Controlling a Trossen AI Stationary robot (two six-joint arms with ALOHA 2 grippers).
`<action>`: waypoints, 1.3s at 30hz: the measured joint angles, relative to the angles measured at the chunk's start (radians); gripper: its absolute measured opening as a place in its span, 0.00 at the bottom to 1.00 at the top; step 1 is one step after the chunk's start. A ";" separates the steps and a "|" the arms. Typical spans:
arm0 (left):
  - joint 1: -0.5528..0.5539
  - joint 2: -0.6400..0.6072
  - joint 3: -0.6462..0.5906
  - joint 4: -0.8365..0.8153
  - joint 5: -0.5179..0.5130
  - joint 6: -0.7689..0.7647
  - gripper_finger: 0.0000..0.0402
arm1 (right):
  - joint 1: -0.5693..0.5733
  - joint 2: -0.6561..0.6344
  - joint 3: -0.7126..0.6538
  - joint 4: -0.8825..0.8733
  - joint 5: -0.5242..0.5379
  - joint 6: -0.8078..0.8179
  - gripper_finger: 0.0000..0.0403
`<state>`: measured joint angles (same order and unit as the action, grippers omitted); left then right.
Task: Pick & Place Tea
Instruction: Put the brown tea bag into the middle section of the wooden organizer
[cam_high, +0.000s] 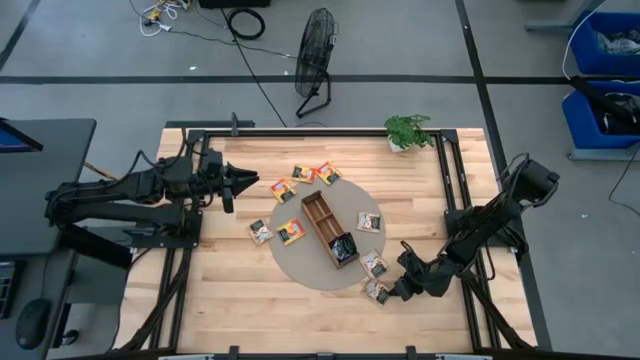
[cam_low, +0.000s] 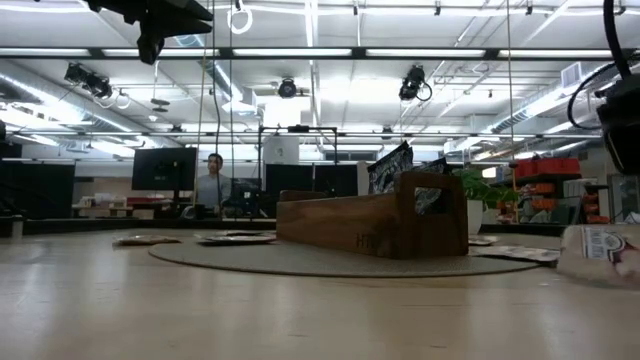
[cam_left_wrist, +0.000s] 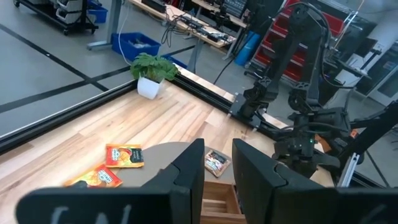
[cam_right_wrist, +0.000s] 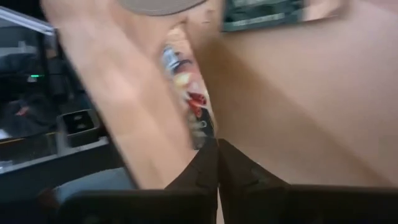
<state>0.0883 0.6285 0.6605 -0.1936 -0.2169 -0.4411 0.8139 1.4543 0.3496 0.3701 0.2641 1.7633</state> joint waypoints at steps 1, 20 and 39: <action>0.000 0.000 0.000 0.000 0.000 -0.006 0.21 | 0.000 -0.016 0.000 0.000 -0.002 -0.002 0.00; -0.001 0.076 0.000 0.019 0.226 -0.126 0.21 | -0.176 -0.342 0.347 -0.738 -0.187 -0.282 0.00; -0.004 0.196 0.000 0.126 0.379 -0.104 0.21 | -0.573 -0.338 0.707 -1.156 -0.558 -0.715 0.00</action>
<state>0.0845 0.8244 0.6601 -0.0671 0.1619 -0.5450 0.2409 1.1160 1.0561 -0.7864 -0.2943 1.0485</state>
